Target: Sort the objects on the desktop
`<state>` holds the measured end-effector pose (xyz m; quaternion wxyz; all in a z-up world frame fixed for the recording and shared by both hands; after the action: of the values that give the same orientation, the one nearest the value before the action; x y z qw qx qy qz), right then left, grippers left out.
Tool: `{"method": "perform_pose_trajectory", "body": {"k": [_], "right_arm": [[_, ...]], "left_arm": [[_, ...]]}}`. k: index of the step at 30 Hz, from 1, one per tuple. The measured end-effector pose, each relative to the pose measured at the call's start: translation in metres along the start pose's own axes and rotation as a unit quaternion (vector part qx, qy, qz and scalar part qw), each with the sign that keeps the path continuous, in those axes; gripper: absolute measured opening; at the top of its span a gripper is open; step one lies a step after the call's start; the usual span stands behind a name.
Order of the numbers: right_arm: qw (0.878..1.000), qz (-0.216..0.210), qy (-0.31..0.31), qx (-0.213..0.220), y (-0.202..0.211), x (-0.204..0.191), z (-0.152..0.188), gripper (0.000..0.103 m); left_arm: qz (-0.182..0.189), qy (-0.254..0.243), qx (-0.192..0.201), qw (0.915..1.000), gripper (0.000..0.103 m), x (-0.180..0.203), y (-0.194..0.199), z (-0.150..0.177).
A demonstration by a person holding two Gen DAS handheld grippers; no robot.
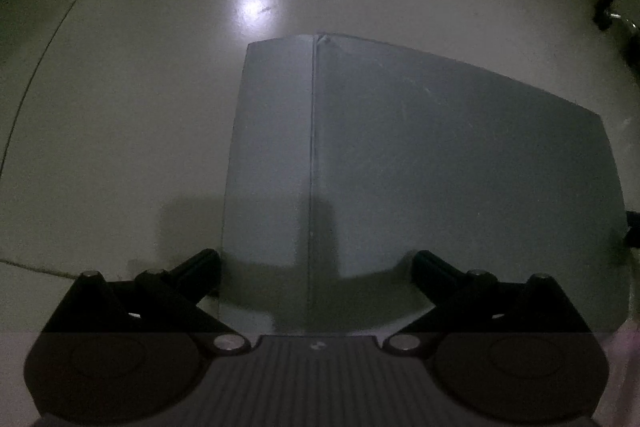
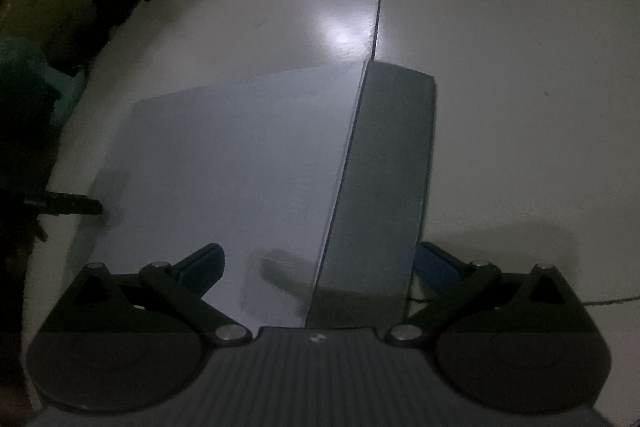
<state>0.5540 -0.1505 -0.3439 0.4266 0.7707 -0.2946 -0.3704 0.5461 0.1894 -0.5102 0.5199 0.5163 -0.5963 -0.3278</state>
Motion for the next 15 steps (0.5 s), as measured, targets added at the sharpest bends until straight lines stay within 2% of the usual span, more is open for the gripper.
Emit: {"method": "perform_pose_trajectory", "body": {"k": [2, 3, 6, 7, 11, 13, 15], "right_arm": [[1.000, -0.019, 0.001, -0.006, 0.001, -0.004, 0.002, 0.103], [0.999, -0.035, -0.001, -0.013, 0.000, -0.007, 0.004, 0.103], [0.999, 0.000, 0.039, -0.018, 0.000, -0.013, 0.009, 0.103], [0.999, 0.001, 0.034, -0.019, 0.001, -0.011, 0.009, 0.103], [1.000, -0.009, 0.013, -0.023, 0.000, -0.009, 0.003, 0.103], [0.999, 0.001, 0.020, -0.027, -0.002, -0.009, 0.003, 0.103], [1.000, 0.003, 0.009, -0.020, -0.002, -0.007, 0.001, 0.103]], "left_arm": [[0.034, 0.013, -0.005, 0.9993, 0.102, 0.004, 0.001, 0.001], [0.037, 0.006, -0.007, 0.9993, 0.103, 0.009, 0.001, 0.002], [0.041, -0.001, -0.008, 0.9991, 0.103, 0.019, 0.000, 0.005], [0.046, 0.002, -0.009, 0.9989, 0.103, 0.021, -0.001, 0.007], [0.119, 0.018, -0.027, 0.9923, 0.103, 0.042, -0.006, 0.017], [0.107, -0.007, -0.023, 0.9940, 0.103, 0.059, -0.009, 0.020], [0.103, -0.003, -0.016, 0.9946, 0.103, 0.065, -0.012, 0.019]]}}
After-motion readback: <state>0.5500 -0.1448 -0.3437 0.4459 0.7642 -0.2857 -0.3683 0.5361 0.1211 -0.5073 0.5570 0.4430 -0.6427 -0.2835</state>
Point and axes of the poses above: each gripper's, at about its wrist camera, not at the fingertips, and y roughly against the way its jaws point, x to its right, z to its underside, the point moved 8 cm from there along -y, roughly the way its jaws point, and after that the axes turned 1 degree about -y, right-handed, at the moved point
